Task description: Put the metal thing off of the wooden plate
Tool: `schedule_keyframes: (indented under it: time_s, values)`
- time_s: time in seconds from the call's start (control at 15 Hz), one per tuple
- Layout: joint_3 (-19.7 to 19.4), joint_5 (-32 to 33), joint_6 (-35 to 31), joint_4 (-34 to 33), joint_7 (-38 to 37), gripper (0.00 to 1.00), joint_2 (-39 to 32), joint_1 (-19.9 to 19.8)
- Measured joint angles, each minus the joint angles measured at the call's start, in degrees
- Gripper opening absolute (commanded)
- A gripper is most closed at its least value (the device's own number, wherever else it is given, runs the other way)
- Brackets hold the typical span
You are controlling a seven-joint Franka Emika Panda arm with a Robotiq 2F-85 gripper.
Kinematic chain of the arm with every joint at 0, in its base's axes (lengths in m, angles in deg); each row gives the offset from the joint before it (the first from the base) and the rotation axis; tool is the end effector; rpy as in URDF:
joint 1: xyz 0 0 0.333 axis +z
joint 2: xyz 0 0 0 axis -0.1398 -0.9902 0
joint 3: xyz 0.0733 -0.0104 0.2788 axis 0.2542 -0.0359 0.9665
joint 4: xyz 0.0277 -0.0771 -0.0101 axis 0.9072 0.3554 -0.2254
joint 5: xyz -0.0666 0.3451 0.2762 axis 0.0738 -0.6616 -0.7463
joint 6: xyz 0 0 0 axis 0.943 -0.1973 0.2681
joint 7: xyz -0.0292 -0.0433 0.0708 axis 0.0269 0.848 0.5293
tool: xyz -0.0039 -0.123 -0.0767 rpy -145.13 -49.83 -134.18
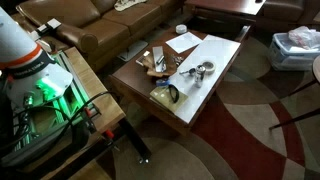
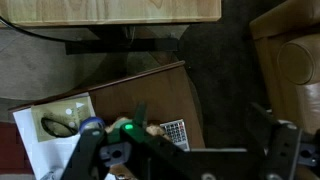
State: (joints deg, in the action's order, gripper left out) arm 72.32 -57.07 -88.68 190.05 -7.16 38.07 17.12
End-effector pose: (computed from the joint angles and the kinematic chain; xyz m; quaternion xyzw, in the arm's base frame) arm 0.4055 0.1683 0.3217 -0.9904 0.0105 0.1336 0.0343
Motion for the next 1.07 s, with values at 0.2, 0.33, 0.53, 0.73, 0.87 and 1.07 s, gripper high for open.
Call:
schedule_keyframes:
  time_s: [0.2,0.33,0.53,0.73,0.87,1.07]
  values:
    - [0.0,0.1,-0.8,-0.1,0.0,1.0,-0.1,-0.1]
    - [-0.5,0.5,-5.4,-0.2,1.6,1.0,-1.2,-0.7]
    - [-2.2,2.8,-15.6,-0.8,7.4,1.0,-5.6,-2.3]
    - [-5.1,4.3,-23.8,-3.2,14.5,1.0,-12.8,-3.8]
    - [-7.3,4.0,-26.2,-5.8,18.9,1.0,-18.7,-4.6]
    - [-9.5,1.8,-26.5,-10.8,24.7,1.0,-28.7,-6.5]
